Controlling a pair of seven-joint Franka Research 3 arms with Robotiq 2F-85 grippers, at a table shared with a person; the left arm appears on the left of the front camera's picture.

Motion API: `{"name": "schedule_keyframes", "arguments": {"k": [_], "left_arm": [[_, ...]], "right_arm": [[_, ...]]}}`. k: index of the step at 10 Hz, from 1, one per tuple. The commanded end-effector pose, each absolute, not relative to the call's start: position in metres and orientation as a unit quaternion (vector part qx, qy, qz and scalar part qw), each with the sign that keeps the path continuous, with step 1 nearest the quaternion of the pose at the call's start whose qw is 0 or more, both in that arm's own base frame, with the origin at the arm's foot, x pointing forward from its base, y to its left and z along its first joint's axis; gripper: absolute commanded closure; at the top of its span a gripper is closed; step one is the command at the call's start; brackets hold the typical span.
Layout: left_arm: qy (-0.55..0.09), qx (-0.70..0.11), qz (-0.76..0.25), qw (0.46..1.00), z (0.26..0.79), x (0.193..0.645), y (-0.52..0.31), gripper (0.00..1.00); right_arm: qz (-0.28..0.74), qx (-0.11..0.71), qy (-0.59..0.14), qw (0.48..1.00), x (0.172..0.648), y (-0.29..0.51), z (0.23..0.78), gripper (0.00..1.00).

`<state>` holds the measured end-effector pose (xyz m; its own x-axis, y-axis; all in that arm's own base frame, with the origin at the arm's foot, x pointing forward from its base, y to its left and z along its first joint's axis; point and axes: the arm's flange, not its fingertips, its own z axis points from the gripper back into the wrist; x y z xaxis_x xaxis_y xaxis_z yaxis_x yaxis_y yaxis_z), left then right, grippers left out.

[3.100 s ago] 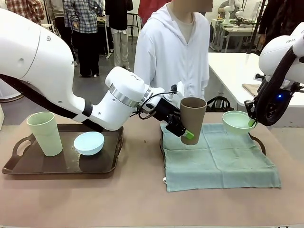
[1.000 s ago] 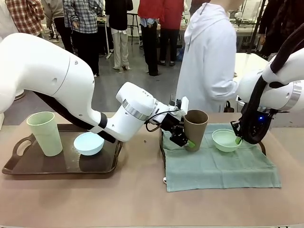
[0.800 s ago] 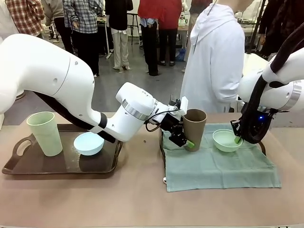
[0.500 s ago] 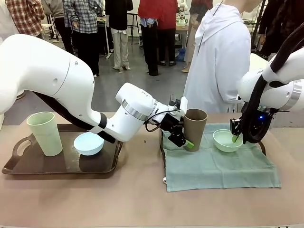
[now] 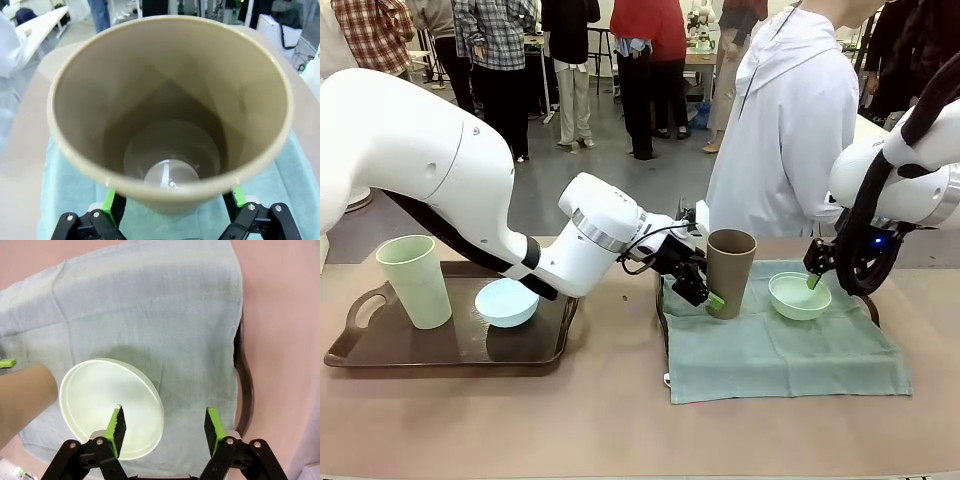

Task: Set up a tray with a mat and arrange the tableware.
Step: Place the Picnic Bowl and Reusable plastic cup back onto the Handle tray in front of the human's position.

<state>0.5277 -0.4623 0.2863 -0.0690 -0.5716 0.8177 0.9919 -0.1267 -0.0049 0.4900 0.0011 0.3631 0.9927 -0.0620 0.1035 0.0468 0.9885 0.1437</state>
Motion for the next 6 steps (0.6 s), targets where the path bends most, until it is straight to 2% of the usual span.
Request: {"name": "schedule_keyframes", "arguments": {"k": [1,2,4,6], "left_arm": [[-0.268,-0.345,-0.664,0.607,0.300,0.517,-0.438,0.00],[-0.248,-0.336,-0.662,0.623,0.308,0.513,-0.426,0.00],[-0.171,-0.303,-0.632,0.693,0.342,0.491,-0.401,0.00],[-0.143,-0.267,-0.577,0.759,0.387,0.468,-0.375,0.00]], "right_arm": [[-0.017,0.089,-0.067,0.994,0.476,-0.006,0.369,0.03],[-0.014,0.087,-0.068,0.994,0.472,-0.007,0.375,0.03],[0.000,0.070,-0.073,0.995,0.460,-0.007,0.392,0.03],[0.013,0.048,-0.088,0.995,0.454,0.000,0.412,0.03]]}}
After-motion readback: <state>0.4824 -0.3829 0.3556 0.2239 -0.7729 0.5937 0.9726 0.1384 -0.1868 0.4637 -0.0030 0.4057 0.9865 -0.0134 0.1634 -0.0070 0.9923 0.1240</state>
